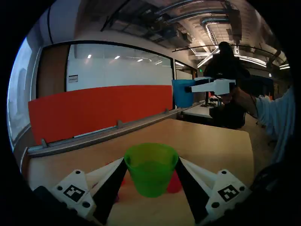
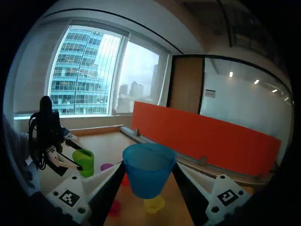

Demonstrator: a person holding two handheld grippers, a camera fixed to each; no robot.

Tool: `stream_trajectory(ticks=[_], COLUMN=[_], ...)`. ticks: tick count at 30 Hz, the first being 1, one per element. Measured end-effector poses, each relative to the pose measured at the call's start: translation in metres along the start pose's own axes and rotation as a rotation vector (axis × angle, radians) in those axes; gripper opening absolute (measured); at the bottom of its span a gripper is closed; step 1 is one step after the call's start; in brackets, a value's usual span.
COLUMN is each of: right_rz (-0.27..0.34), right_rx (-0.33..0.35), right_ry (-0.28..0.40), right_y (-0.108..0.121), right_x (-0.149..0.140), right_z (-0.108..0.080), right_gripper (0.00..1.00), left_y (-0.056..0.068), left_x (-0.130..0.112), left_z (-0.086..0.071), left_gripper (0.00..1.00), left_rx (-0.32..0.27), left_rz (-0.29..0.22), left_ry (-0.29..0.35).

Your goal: Pour water

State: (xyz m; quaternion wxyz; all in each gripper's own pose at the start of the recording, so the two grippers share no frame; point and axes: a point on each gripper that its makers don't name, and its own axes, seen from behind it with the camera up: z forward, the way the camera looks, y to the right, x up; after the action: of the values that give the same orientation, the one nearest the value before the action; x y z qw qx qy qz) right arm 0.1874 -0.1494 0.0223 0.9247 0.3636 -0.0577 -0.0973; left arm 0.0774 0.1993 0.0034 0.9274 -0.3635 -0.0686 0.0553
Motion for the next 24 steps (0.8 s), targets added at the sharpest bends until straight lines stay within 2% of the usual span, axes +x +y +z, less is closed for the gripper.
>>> stream_trajectory(ticks=[11, 24], right_rz=[0.041, 0.059], right_rx=[0.039, 0.073], right_ry=[-0.065, -0.160], right_y=[-0.007, -0.008], right_x=[-0.042, -0.091], right_z=[-0.001, 0.000], right_gripper=[0.91, 0.91], left_y=[0.007, 0.010], left_x=[-0.027, -0.059], left_z=[0.005, 0.013], left_gripper=[0.87, 0.87], left_rx=[-0.020, -0.040], left_rz=[0.003, 0.007], left_ry=[-0.070, -0.159])
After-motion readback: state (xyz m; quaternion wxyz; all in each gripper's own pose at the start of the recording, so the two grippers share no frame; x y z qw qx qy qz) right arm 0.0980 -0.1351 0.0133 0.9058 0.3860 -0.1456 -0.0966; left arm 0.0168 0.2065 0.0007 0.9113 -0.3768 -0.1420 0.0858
